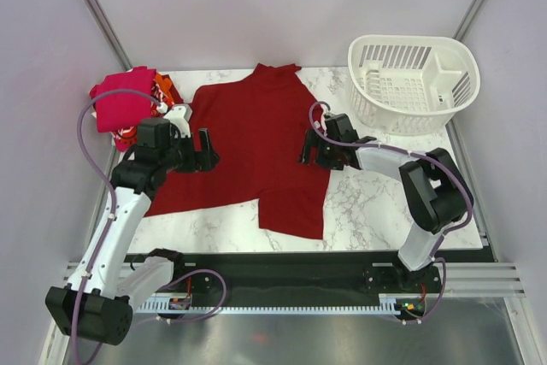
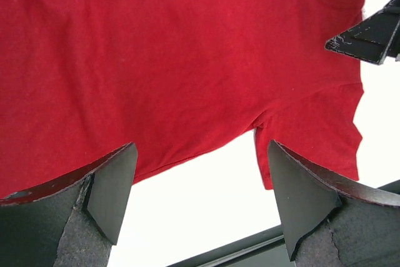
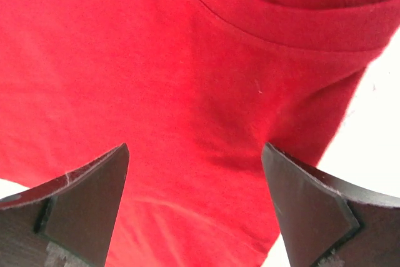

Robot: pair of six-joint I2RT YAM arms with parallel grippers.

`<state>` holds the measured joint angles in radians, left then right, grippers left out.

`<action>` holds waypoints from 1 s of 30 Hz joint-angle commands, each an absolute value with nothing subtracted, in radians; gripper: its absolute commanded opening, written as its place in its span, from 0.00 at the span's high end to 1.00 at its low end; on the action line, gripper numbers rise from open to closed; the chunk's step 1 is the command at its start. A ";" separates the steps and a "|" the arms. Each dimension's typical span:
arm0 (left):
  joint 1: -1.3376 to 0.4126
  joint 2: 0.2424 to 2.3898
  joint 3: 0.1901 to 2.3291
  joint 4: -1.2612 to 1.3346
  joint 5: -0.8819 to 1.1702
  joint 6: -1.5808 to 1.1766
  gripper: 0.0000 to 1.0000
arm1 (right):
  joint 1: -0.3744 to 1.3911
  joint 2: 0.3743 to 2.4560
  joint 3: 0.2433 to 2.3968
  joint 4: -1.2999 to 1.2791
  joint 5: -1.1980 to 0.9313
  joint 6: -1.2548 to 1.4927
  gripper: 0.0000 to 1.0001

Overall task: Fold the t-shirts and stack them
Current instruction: Flatten the tshirt out

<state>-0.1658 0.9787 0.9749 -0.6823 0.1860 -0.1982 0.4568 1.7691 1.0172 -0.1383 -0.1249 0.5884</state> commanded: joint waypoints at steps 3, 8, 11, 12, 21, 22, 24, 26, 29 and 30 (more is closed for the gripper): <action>-0.169 0.936 0.965 -0.669 0.207 -0.239 0.08 | 0.394 1.703 0.901 -0.182 -0.121 0.603 0.02; -0.167 0.891 0.962 -0.701 0.209 -0.233 0.08 | 0.281 1.525 0.769 -0.274 -0.078 0.617 0.02; -0.167 0.867 0.959 -0.721 0.207 -0.230 0.08 | 0.221 1.386 0.695 -0.360 -0.010 0.615 0.02; -0.167 0.856 0.957 -0.724 0.210 -0.230 0.08 | 0.206 1.344 0.671 -0.388 0.018 0.615 0.02; -0.169 0.857 0.944 -0.741 0.235 -0.244 0.08 | 0.198 0.943 0.718 -0.630 0.019 0.618 0.02; -0.169 0.859 0.936 -0.742 0.238 -0.250 0.08 | 0.199 0.934 0.732 -0.635 0.005 0.611 0.02; -0.175 0.877 0.923 -0.739 0.226 -0.273 0.09 | 0.210 0.907 0.752 -0.594 -0.046 0.583 0.02; -0.175 0.897 0.919 -0.718 0.201 -0.293 0.09 | 0.244 0.919 0.753 -0.498 -0.093 0.566 0.02; -0.176 0.997 0.943 -0.652 0.161 -0.308 0.11 | 0.328 1.058 0.804 -0.425 -0.098 0.514 0.02; -0.176 1.081 0.959 -0.641 0.143 -0.304 0.12 | 0.381 1.104 0.846 -0.413 -0.091 0.503 0.02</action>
<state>-0.1730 0.9649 0.9264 -0.7139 0.1970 -0.2611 0.3031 0.9924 0.7551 -0.5201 -0.0559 0.5663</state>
